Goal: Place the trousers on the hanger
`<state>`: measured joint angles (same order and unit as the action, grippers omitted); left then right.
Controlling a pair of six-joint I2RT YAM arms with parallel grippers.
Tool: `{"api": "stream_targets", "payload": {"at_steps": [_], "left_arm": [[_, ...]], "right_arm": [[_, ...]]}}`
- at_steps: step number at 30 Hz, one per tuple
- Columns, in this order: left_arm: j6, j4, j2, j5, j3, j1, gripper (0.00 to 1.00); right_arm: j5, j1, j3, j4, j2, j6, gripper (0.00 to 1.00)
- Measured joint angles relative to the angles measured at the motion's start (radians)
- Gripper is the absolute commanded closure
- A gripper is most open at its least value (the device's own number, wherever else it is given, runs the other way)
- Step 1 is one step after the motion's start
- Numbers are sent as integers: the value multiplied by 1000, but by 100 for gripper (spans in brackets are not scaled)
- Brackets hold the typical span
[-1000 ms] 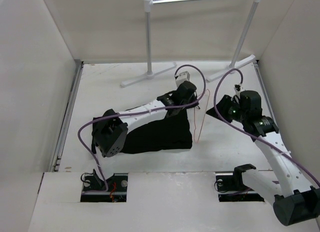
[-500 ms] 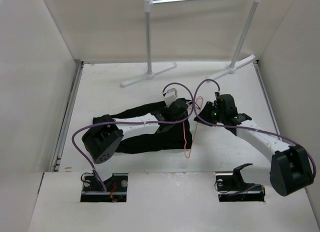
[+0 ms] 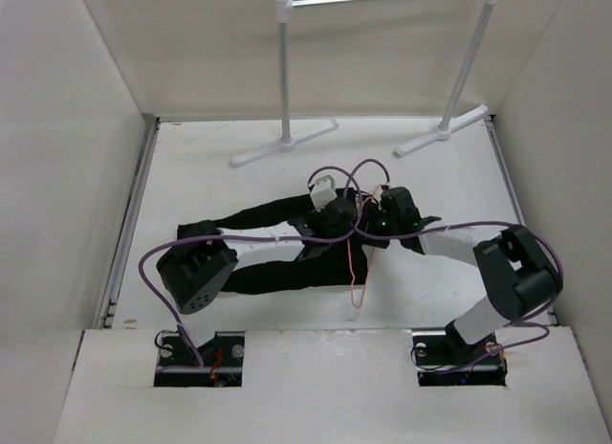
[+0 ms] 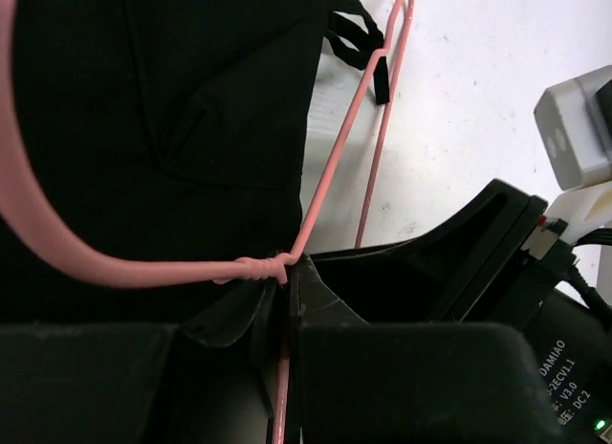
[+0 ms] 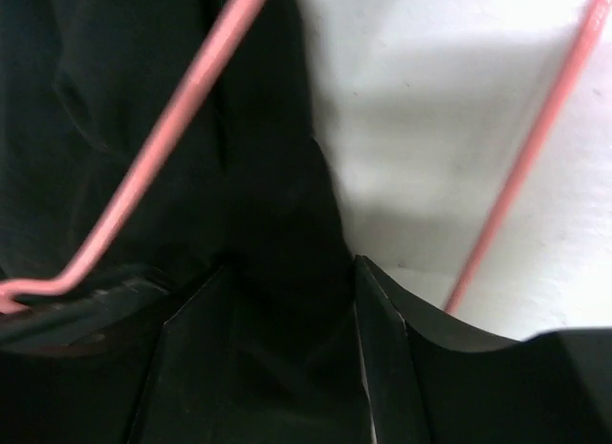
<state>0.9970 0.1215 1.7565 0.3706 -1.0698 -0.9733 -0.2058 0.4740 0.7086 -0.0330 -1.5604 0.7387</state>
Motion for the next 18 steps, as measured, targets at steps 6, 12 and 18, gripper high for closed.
{"api": "stream_targets", "payload": {"at_steps": [6, 12, 18], "left_arm": [[5, 17, -1, 8, 27, 2, 100], [7, 24, -55, 27, 110, 27, 100], [5, 33, -174, 58, 201, 97, 100]], "right_arm": [[14, 17, -5, -47, -21, 23, 86], [-16, 10, -44, -63, 18, 71, 91], [-67, -14, -50, -34, 183, 108, 94]]}}
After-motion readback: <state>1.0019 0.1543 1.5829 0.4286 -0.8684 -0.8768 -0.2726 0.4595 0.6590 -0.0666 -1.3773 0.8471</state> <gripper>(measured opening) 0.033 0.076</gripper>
